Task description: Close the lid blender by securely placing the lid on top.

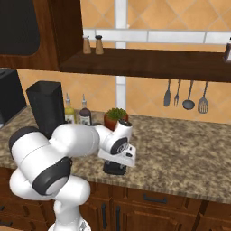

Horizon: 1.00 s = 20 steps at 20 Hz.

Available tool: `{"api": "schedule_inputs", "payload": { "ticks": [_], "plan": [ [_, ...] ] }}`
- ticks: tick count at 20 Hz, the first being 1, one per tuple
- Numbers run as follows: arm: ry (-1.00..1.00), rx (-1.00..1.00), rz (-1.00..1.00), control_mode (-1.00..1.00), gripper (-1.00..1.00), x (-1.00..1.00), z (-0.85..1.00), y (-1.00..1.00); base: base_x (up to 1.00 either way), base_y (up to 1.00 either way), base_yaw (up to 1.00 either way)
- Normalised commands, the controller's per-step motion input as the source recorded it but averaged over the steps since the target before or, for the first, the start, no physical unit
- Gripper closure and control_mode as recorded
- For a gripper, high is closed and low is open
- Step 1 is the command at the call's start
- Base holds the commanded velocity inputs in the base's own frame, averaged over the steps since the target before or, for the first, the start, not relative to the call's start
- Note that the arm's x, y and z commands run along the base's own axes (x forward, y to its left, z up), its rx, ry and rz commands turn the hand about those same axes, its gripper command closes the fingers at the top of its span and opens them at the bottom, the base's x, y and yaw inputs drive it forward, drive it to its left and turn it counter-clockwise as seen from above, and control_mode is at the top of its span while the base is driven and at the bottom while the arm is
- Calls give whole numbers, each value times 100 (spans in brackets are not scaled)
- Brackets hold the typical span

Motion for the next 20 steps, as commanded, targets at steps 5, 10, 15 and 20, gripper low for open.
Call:
{"api": "schedule_inputs", "payload": {
  "ticks": [5, 10, 15, 20],
  "plan": [
    [-10, 6, 8, -100, 100, -11, -10, -8, 0, 0, 0],
    [-9, 2, 1, -100, 100, -11, 46, 26, 0, 0, 0],
    [-6, 0, 0, -100, 100, -14, 100, 30, 0, 0, 0],
    [-4, 0, 0, -100, 100, -18, 100, 27, 0, 0, 0]
  ]
}}
